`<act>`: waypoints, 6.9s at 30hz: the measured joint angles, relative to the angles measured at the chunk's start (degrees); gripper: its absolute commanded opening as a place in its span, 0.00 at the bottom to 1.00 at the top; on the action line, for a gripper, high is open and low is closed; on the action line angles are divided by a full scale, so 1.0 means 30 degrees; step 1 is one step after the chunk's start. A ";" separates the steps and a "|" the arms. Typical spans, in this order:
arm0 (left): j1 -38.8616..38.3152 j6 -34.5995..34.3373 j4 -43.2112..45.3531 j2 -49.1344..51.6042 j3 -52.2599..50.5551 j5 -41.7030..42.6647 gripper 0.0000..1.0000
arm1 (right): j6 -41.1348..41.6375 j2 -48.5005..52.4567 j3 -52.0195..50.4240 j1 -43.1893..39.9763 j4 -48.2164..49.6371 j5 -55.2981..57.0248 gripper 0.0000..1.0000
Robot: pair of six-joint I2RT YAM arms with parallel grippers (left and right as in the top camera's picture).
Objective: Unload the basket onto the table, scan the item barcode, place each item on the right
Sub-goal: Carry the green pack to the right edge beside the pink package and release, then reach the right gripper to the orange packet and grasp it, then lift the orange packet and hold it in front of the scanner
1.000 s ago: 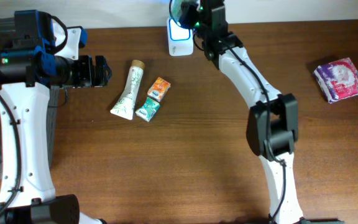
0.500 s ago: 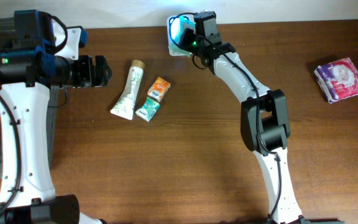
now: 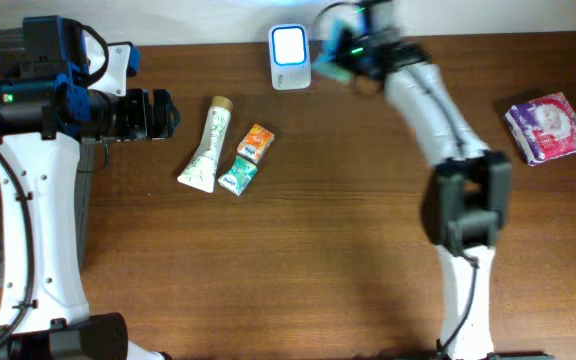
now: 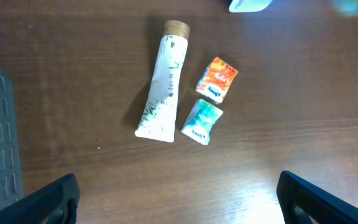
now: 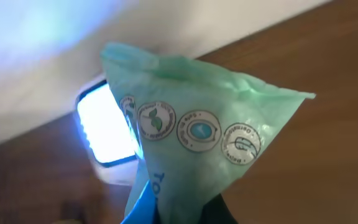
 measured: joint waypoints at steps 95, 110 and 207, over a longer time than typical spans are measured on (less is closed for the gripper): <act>0.0000 0.0000 0.0007 0.0000 0.0000 0.0000 0.99 | 0.6390 0.0495 -0.6302 0.7118 0.1683 -0.1479 0.33; 0.0000 0.0000 0.0007 0.0000 0.0000 0.0000 0.99 | -0.2885 0.0532 -0.6339 0.1967 -0.3060 -1.2021 0.04; 0.0000 0.0000 0.0007 0.0000 0.0000 0.0000 0.99 | -2.7554 0.2922 0.1530 0.3774 0.6433 0.5115 0.04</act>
